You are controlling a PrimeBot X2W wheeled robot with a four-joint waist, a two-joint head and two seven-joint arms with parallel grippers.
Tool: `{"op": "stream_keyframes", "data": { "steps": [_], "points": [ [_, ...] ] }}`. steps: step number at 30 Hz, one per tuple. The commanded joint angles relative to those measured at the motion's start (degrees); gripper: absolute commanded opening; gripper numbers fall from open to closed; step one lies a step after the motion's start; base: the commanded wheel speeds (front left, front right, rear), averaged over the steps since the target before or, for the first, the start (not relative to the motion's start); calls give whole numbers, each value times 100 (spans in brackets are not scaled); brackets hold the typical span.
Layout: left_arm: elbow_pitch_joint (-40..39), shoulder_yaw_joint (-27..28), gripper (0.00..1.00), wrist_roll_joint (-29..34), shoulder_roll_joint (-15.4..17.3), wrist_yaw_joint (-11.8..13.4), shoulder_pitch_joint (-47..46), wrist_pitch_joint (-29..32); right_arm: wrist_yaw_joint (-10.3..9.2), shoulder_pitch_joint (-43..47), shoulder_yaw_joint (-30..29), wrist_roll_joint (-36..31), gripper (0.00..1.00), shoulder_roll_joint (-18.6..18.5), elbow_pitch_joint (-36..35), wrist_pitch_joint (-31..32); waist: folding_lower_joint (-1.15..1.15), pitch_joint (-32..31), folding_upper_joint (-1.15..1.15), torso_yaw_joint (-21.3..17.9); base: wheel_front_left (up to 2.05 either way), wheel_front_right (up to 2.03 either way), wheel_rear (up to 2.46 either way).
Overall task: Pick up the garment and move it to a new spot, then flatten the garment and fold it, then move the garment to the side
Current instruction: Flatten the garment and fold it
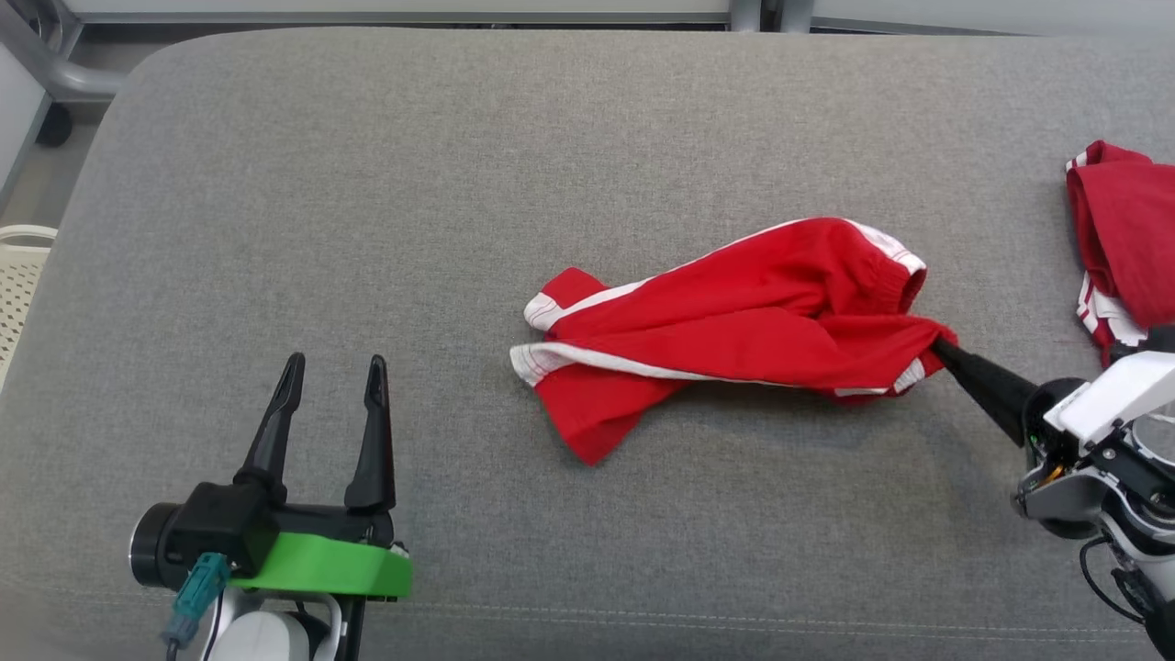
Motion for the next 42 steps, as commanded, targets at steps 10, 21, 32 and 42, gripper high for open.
{"op": "stream_keyframes", "data": {
  "steps": [10,21,32,42],
  "points": [
    [51,-57,100,56,1,-63,-290,-17,3,-745,362,-1269,0,339,1044,-708,0,285,0,73,0,0,0],
    [54,-45,100,4,1,-2,-226,-17,3,-589,743,-1929,100,218,976,-1245,0,198,0,29,0,0,0],
    [104,173,100,122,14,-2,-72,-17,3,222,1315,-2975,100,-345,-88,-2639,0,-161,0,-278,0,0,0],
    [138,425,100,174,130,27,179,-17,2,686,742,-5022,100,-120,-841,-3470,0,-594,0,-559,0,0,0]
  ]
}}
